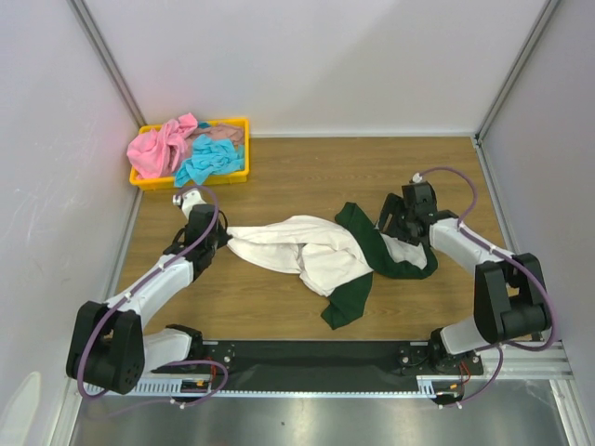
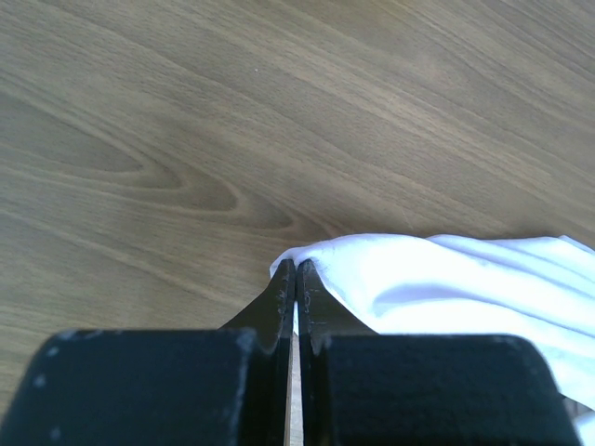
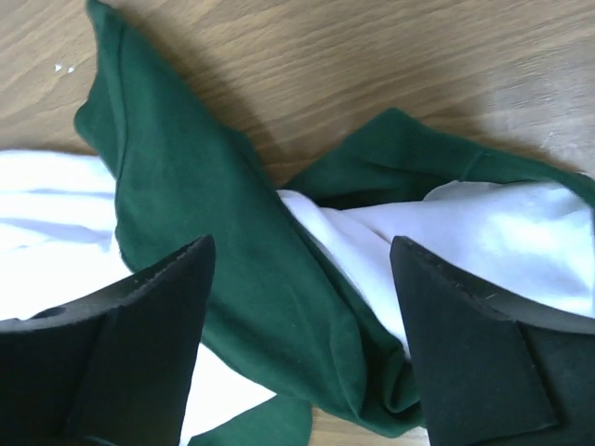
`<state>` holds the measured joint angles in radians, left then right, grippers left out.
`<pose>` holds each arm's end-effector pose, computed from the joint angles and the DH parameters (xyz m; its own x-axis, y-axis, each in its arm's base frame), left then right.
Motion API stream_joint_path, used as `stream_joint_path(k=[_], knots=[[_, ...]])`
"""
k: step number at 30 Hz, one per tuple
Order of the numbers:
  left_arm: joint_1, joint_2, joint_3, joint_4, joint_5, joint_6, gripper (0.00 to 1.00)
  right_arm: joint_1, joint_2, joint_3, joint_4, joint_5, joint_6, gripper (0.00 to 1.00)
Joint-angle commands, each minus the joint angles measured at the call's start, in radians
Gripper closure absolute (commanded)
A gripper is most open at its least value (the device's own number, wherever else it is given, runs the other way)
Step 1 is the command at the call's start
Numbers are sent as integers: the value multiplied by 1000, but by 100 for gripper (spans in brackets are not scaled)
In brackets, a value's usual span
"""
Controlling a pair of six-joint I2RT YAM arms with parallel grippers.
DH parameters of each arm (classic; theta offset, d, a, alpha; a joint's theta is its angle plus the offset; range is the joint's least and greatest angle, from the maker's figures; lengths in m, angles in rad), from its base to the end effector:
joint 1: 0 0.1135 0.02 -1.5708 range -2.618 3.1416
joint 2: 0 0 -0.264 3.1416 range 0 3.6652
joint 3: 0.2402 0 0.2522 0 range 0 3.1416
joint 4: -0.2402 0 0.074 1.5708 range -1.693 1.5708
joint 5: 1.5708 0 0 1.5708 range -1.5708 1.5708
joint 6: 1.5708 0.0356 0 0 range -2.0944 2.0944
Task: Fold and stack the t-shirts
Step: Flatten the tshirt out
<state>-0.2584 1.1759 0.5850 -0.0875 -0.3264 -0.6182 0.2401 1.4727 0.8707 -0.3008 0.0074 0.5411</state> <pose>0.2341 -0.0501 0.2029 -0.4948 -0.4370 -0.7511 -0.3511 0.8912 -0.2873 0.2894 0.0706 0.2009 -0.7738 0.3408 -0.5339 0.1928 0.9296 0.3141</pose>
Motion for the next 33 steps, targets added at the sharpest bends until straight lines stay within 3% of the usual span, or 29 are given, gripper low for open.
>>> stream_joint_path(k=[1, 5, 14, 19, 28, 33], knots=[[8, -18, 4, 28, 0, 18, 100, 1, -63, -65, 67, -84, -12, 21], [8, 4, 15, 28, 10, 23, 100, 8, -89, -98, 144, -170, -9, 29], [8, 5, 21, 26, 6, 25, 100, 36, 4, -90, 177, -133, -21, 44], [8, -10, 12, 19, -7, 23, 100, 41, 29, -84, 154, -77, -29, 44], [8, -5, 16, 19, -3, 18, 100, 39, -6, -75, 104, -24, -49, 34], [8, 1, 21, 22, 1, 21, 100, 41, 38, -82, 134, -70, -47, 40]])
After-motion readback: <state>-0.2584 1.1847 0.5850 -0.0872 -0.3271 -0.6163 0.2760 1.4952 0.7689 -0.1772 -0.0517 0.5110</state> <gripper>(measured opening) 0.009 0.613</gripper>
